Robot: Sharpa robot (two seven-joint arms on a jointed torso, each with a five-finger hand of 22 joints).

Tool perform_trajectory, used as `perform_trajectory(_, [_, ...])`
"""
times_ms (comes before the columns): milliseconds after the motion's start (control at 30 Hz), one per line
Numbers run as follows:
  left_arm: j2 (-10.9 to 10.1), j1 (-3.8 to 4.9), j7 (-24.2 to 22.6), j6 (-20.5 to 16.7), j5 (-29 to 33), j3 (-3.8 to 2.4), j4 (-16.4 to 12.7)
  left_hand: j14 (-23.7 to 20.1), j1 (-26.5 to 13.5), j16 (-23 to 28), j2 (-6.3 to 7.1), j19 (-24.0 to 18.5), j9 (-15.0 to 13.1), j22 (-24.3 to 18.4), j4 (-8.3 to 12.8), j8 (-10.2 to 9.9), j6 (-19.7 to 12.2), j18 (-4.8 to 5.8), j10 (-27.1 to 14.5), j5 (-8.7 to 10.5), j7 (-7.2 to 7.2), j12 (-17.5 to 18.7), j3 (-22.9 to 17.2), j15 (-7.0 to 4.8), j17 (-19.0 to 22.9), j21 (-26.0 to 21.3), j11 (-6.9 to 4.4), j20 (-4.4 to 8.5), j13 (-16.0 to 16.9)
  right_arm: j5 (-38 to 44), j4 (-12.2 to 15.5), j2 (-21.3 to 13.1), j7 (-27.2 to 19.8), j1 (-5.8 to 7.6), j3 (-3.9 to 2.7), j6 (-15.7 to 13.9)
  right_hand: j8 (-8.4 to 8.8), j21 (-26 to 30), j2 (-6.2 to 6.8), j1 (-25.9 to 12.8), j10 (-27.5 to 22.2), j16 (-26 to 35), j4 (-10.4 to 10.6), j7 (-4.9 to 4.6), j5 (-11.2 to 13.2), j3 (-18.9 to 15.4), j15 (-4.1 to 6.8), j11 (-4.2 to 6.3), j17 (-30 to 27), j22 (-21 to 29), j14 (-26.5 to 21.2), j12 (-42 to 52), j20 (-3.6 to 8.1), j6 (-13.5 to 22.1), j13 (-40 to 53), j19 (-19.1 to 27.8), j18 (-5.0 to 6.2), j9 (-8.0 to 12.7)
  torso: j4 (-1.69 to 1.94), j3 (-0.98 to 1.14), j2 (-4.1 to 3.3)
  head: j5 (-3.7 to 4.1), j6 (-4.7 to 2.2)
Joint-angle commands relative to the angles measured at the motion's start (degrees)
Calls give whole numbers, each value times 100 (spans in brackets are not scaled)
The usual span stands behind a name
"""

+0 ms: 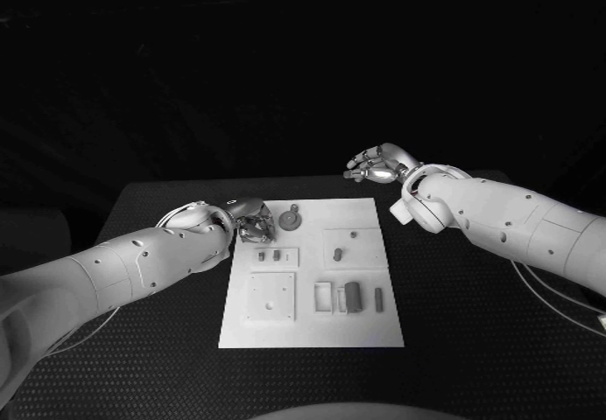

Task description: Assemble the parts on the task board

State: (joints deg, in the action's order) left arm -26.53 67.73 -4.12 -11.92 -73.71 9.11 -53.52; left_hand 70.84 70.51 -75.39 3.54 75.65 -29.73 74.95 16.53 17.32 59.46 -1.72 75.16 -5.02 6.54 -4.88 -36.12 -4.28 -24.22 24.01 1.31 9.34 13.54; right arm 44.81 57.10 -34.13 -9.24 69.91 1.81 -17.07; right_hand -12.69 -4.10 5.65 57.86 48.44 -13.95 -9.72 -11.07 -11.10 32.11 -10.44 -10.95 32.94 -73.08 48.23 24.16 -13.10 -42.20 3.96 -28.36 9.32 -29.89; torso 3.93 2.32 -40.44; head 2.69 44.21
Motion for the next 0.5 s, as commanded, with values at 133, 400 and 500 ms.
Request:
perform_trajectory(133, [64,-19,81,158,-58,7,39,-1,-18,39,-59,-16,-7,82,-3,14,25,-367,113,-36,3,-29,-30,-19,-11,-25,69,34,267,4,3,6,-67,-1,-2,28,-29,31,-24,35,35,-12,-8,-185,24,-35,-34,-12,-11,-7,-13,-38,-2,47,-4,39,-78,12,2,-1,-1,6,10])
perform_trajectory(400, [74,-28,78,239,-88,23,17,-10,-22,45,-63,-26,-8,86,-1,13,24,-361,113,-35,4,-21,-30,-17,-16,-32,71,35,272,4,3,2,-67,-1,-2,30,-31,31,-24,35,36,-14,-8,-185,23,-35,-34,-12,-13,-8,-13,-39,-2,48,-4,39,-78,15,3,1,0,12,19])
perform_trajectory(500, [76,-29,60,228,-88,25,7,-12,-22,46,-63,-28,-8,87,0,13,24,-360,114,-35,4,-20,-29,-17,-18,-34,71,36,274,4,1,3,-67,-1,-2,29,-31,31,-24,35,36,-14,-8,-186,24,-35,-34,-12,-14,-9,-13,-40,-2,48,-4,39,-78,16,1,3,1,11,15])
